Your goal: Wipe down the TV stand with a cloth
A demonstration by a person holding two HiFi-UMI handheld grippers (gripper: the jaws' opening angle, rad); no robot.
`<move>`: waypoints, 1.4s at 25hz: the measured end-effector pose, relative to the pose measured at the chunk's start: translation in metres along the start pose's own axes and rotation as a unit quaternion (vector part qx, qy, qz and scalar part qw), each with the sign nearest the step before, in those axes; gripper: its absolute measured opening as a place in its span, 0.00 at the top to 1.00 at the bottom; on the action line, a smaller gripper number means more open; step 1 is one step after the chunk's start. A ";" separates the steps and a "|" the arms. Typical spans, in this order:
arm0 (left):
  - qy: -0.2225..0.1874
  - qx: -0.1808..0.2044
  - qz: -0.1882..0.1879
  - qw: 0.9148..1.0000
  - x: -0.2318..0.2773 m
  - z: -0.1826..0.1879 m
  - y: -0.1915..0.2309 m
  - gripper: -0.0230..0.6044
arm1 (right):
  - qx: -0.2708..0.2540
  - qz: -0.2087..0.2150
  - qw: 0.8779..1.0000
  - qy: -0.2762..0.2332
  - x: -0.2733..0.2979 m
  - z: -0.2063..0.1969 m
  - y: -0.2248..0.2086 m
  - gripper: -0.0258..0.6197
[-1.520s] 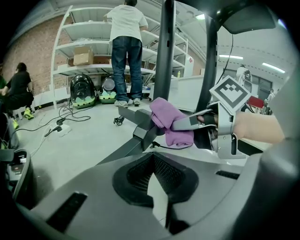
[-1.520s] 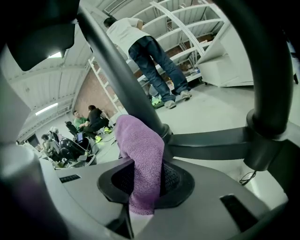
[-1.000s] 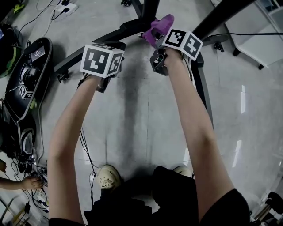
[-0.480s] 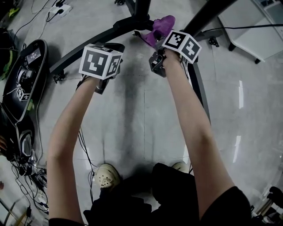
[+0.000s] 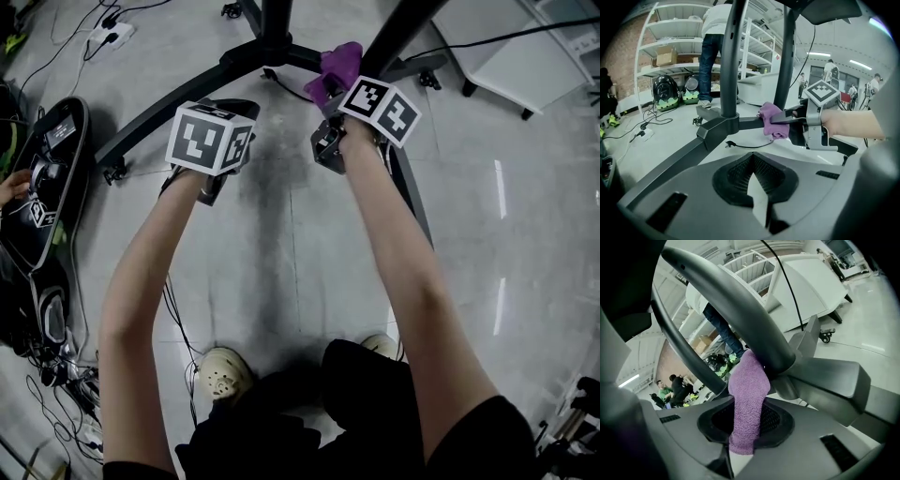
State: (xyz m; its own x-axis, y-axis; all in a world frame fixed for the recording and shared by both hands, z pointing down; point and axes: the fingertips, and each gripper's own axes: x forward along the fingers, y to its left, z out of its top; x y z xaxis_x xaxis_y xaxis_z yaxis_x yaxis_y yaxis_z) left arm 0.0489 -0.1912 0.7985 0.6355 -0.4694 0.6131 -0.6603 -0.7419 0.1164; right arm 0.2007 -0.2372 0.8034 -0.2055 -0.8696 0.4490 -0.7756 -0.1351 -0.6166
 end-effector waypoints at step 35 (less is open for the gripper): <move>-0.007 0.080 -0.085 0.993 0.013 0.010 -0.105 0.96 | 0.100 -0.005 0.993 0.062 -0.102 0.000 -0.065 0.82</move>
State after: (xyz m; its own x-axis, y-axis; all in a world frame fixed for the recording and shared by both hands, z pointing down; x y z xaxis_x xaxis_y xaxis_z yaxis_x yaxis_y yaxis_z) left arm 0.1305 -0.1237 0.7867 0.7382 -0.3375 0.5841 -0.4727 -0.8765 0.0910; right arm 0.2720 -0.1403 0.7974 -0.2802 -0.8047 0.5234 -0.6465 -0.2449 -0.7226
